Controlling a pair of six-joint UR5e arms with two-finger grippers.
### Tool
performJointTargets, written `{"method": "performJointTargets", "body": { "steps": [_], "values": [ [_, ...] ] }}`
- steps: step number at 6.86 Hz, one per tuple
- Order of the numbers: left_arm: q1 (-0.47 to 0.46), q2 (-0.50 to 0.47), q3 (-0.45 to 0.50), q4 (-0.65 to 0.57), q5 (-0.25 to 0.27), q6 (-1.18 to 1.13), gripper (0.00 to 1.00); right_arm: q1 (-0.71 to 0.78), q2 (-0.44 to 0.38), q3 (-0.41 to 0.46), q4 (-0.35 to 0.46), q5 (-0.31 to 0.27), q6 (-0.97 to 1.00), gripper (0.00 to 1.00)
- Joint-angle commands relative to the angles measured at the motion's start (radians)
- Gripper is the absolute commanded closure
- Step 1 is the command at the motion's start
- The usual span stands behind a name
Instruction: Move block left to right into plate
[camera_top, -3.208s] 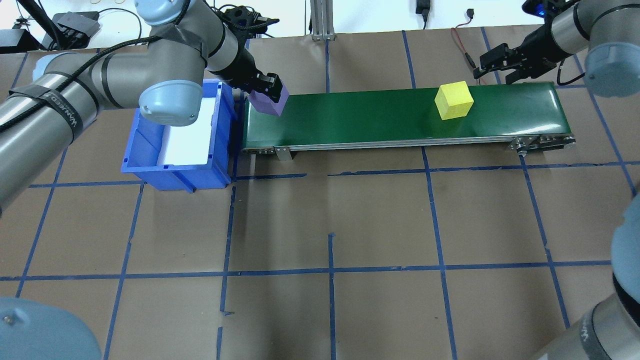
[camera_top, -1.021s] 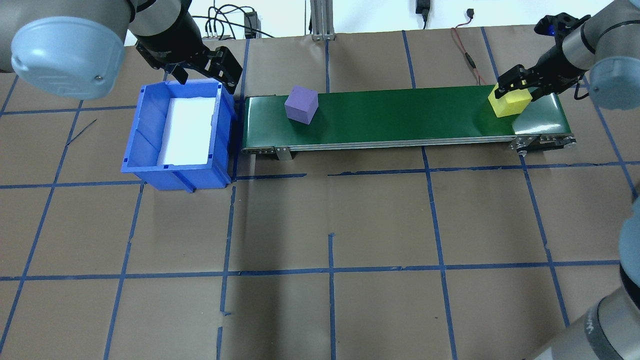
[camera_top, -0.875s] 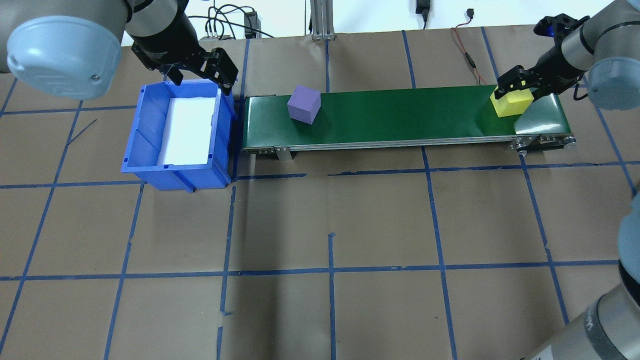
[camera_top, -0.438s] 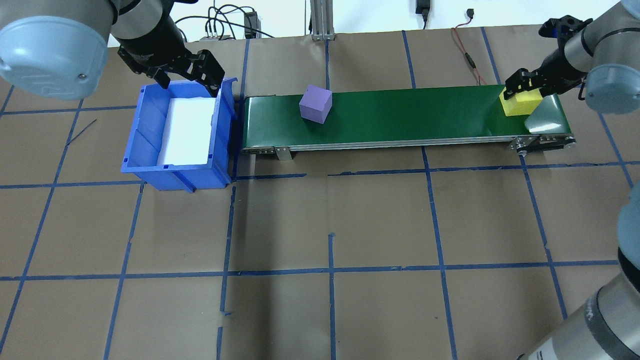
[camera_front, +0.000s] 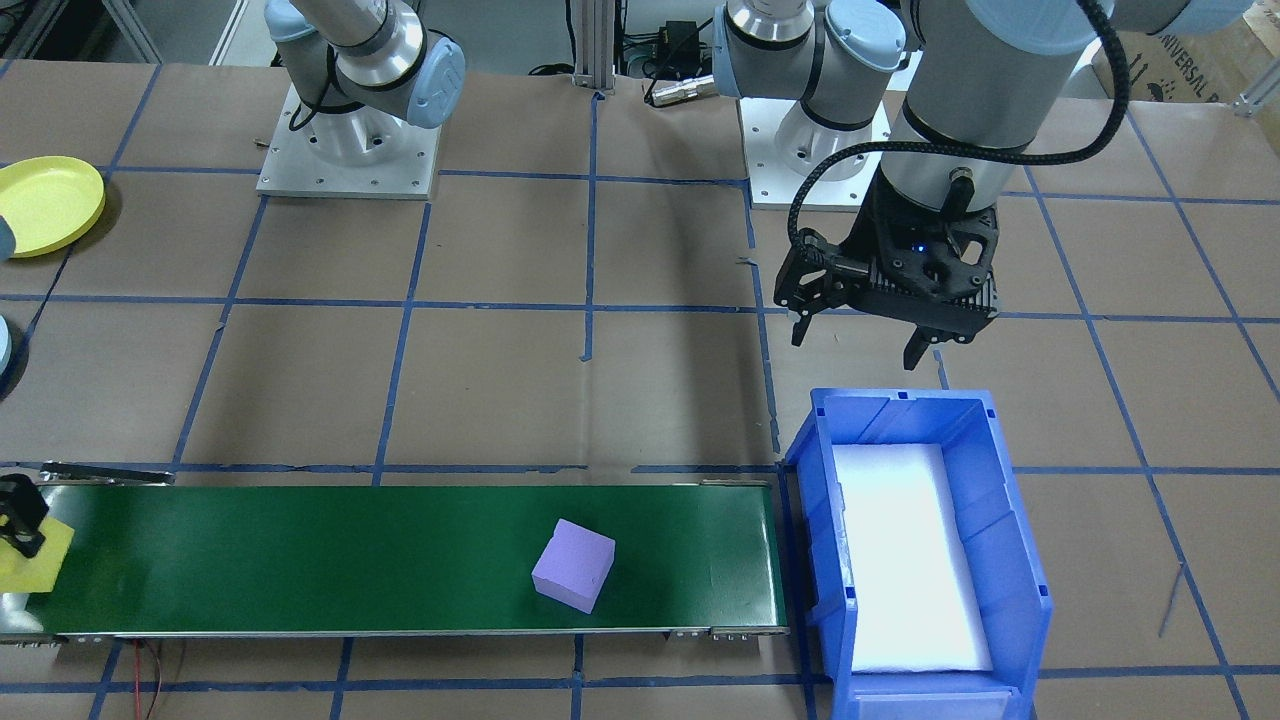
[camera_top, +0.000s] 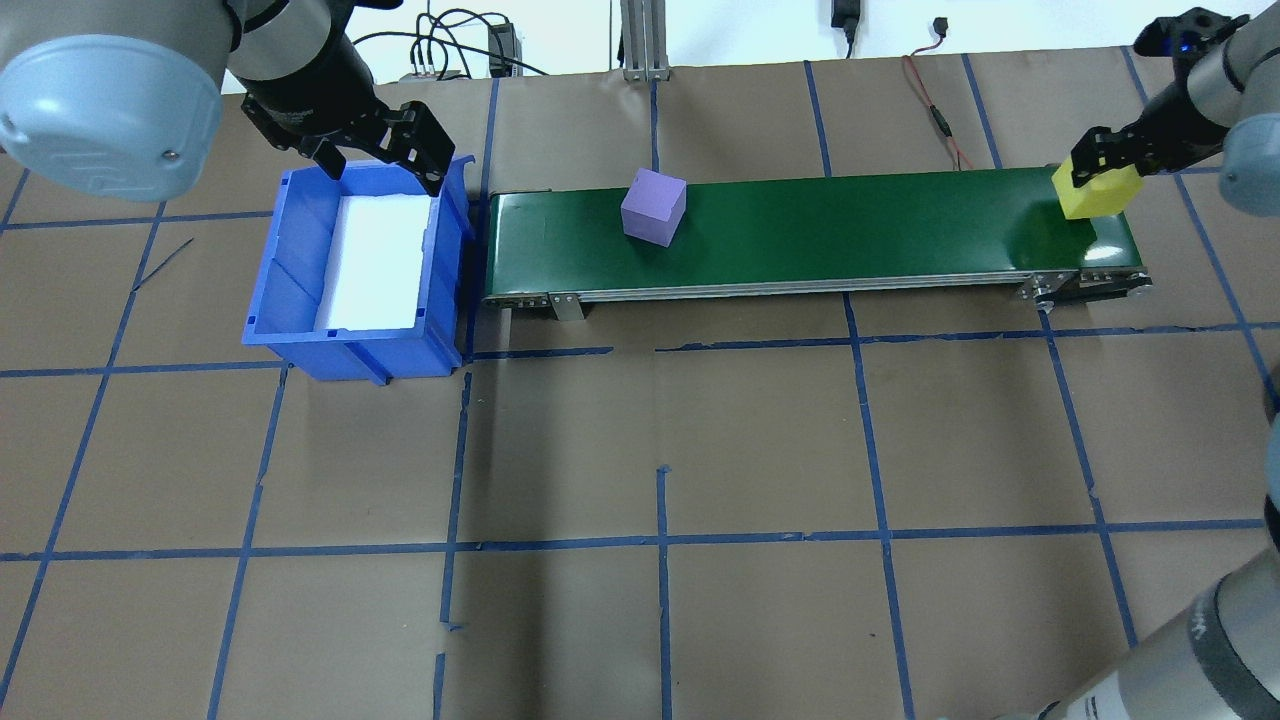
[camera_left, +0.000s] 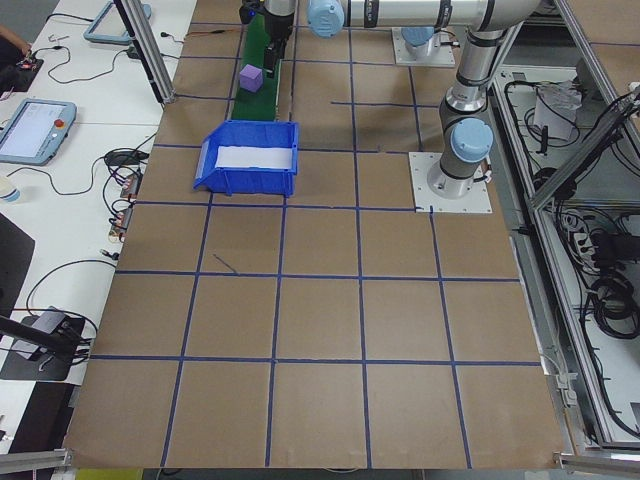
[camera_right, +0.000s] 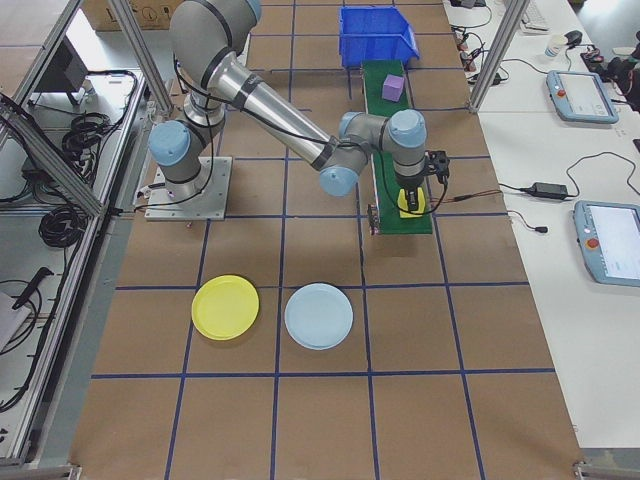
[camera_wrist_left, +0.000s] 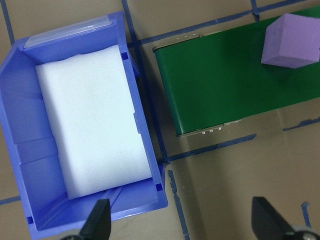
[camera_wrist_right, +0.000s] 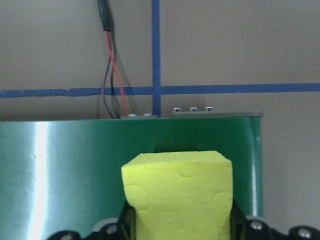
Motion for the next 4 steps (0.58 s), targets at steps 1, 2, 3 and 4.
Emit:
{"method": "performJointTargets", "body": {
  "steps": [1,2,3,4],
  "values": [
    [0.001,0.001,-0.003,0.002,-0.023,0.0,0.0,-0.182,-0.1,0.031,0.105,-0.056,-0.113,0.73],
    [0.001,0.001,-0.003,0.002,-0.023,0.0,0.0,-0.262,-0.129,0.072,0.162,-0.064,-0.186,0.73],
    [0.002,0.001,-0.003,0.002,-0.023,0.0,0.0,-0.375,-0.17,0.119,0.192,-0.07,-0.295,0.74],
    [0.001,0.001,-0.003,0.006,-0.023,0.0,0.0,-0.496,-0.233,0.202,0.233,-0.074,-0.419,0.73]
  ]
}}
